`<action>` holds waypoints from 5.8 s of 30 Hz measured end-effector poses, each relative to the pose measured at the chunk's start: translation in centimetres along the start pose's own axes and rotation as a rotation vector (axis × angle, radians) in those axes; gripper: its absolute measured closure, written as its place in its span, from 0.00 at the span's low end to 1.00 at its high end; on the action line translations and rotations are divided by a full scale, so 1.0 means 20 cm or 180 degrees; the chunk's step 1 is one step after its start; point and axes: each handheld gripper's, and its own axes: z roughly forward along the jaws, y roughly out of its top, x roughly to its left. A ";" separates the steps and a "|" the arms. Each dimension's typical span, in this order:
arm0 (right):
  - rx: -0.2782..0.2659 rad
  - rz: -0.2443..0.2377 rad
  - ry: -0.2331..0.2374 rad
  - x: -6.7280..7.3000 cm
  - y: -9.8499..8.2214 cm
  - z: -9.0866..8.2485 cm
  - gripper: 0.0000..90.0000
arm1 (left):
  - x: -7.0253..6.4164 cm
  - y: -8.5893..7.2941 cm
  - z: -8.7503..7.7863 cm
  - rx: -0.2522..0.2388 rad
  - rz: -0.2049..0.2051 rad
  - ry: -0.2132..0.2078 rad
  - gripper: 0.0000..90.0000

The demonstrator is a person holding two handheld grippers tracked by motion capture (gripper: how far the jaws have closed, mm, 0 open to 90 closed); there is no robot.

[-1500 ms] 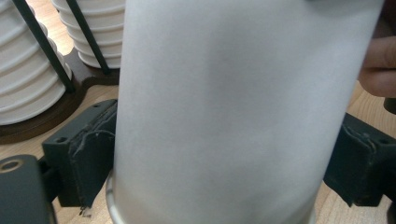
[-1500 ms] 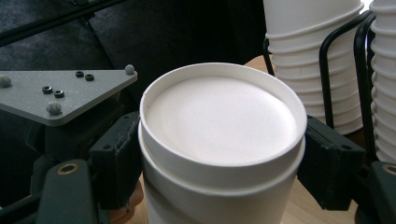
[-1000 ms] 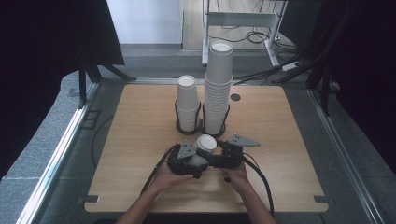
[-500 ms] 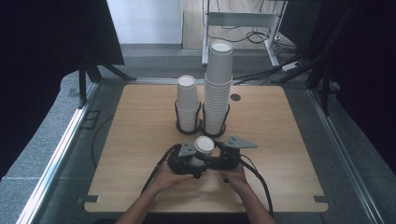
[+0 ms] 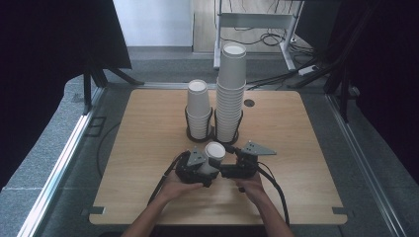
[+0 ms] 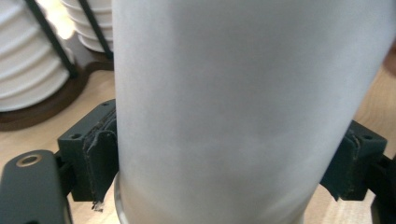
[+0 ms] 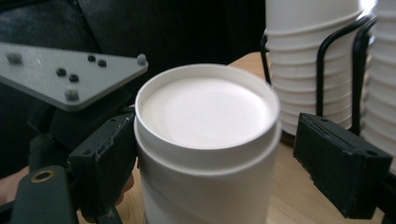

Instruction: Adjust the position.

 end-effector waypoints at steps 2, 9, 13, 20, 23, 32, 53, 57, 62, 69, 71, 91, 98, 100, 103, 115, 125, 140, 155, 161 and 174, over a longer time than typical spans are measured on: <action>-0.0026 0.0010 -0.0003 0.00 0.01 -0.01 0.15 | 0.01 0.00 -0.01 -0.0013 -0.0003 0.0024 0.15; -0.0206 0.0025 0.0010 -0.02 0.05 -0.08 0.15 | 0.04 0.01 -0.03 -0.0044 -0.0036 0.0072 0.15; -0.0289 0.0044 0.0013 -0.04 0.07 -0.12 0.15 | 0.06 0.01 -0.04 -0.0019 -0.0041 0.0111 0.15; -0.0166 -0.0152 -0.0119 -0.07 0.10 -0.17 0.18 | 0.08 0.02 -0.05 0.0018 -0.0027 0.0170 0.15; -0.0056 -0.0259 -0.0169 -0.09 0.11 -0.18 0.18 | 0.09 0.03 -0.05 0.0036 0.0002 0.0200 0.15; 0.0349 -0.0546 -0.0264 -0.12 0.17 -0.18 0.18 | 0.12 0.08 -0.04 0.0115 0.0091 0.0275 0.15; 0.1722 -0.1459 -0.0299 -0.12 0.43 -0.06 0.21 | 0.18 0.17 -0.07 0.0223 0.0231 0.0477 0.15; 0.2026 -0.1629 -0.0279 -0.12 0.46 -0.02 0.20 | 0.18 0.18 -0.06 0.0270 0.0265 0.0488 0.15; 0.2168 -0.1665 -0.0236 -0.12 0.47 -0.01 0.20 | 0.17 0.18 -0.04 0.0325 0.0341 0.0504 0.15; 0.2090 -0.1584 -0.0200 -0.15 0.43 -0.03 0.20 | 0.16 0.18 -0.02 0.0345 0.0374 0.0499 0.15; 0.2078 -0.1563 -0.0216 -0.16 0.42 -0.03 0.20 | 0.16 0.18 -0.02 0.0341 0.0383 0.0506 0.15; 0.2366 -0.1714 -0.0134 -0.13 0.46 -0.01 0.19 | 0.12 0.24 0.00 0.0394 0.0540 0.0530 0.15; 0.2467 -0.1729 -0.0050 -0.13 0.48 0.02 0.19 | 0.09 0.25 0.02 0.0442 0.0676 0.0590 0.15; 0.2490 -0.1723 -0.0012 -0.13 0.48 0.03 0.19 | 0.08 0.25 0.03 0.0459 0.0713 0.0596 0.15; 0.2502 -0.1686 0.0011 -0.13 0.48 0.03 0.18 | 0.07 0.25 0.04 0.0466 0.0737 0.0586 0.15; 0.2449 -0.1582 0.0148 -0.11 0.48 0.08 0.15 | 0.04 0.24 0.07 0.0485 0.0836 0.0560 0.15; 0.2604 -0.1615 0.0242 -0.10 0.47 0.12 0.13 | 0.01 0.24 0.08 0.0552 0.0998 0.0614 0.15; 0.3158 -0.1716 0.0316 -0.08 0.43 0.21 0.18 | -0.07 0.22 0.14 0.0612 0.1281 0.0747 0.15; 0.3211 -0.1680 0.0379 -0.09 0.42 0.24 0.23 | -0.09 0.22 0.16 0.0625 0.1321 0.0726 0.13; 0.3212 -0.1657 0.0363 -0.11 0.41 0.22 0.24 | -0.09 0.22 0.15 0.0597 0.1208 0.0628 0.02; 0.2984 -0.1518 0.0243 -0.17 0.33 0.15 0.24 | -0.08 0.19 0.04 0.0455 0.1080 0.0556 0.00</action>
